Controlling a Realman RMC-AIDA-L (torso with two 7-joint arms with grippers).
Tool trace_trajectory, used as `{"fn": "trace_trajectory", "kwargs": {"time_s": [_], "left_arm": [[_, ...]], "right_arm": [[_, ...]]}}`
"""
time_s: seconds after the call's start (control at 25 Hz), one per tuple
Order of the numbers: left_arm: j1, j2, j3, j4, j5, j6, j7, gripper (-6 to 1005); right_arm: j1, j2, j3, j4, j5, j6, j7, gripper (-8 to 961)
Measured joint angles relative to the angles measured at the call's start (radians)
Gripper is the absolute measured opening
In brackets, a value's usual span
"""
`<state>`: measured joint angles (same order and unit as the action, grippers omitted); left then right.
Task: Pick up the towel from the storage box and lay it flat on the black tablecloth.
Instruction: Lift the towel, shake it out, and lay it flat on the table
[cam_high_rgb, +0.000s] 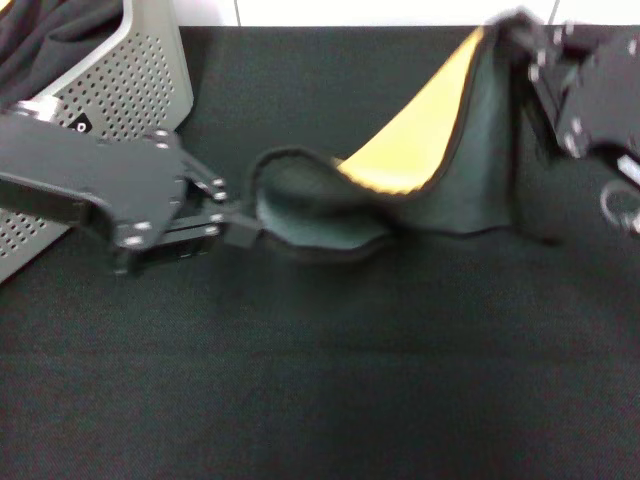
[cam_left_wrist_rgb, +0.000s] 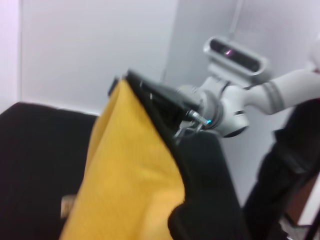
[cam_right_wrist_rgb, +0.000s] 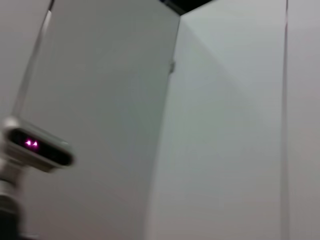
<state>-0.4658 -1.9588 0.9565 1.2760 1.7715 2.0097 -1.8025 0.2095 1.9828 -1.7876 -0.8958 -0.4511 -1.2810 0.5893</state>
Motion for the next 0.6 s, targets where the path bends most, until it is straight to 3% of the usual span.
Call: {"fn": "trace_trajectory", "kwargs": {"time_s": [0.36,0.48,0.6], "left_arm": [[0.017,0.251,0.156,0.010,-0.265,0.026,-0.033,8],[0.032,0.307,0.196,0.053,-0.330,0.029,-0.082,9],[0.057,0.336,0.203,0.131,-0.359,0.029,-0.127,9]], "right_arm": [[-0.091,-0.013,0.079,0.002,-0.142,-0.282,0.344,80],[-0.100,-0.011,0.091,0.007,-0.189,-0.344,0.435,81],[-0.107,-0.004,0.090,0.011,-0.193,-0.393,0.474,83]]}}
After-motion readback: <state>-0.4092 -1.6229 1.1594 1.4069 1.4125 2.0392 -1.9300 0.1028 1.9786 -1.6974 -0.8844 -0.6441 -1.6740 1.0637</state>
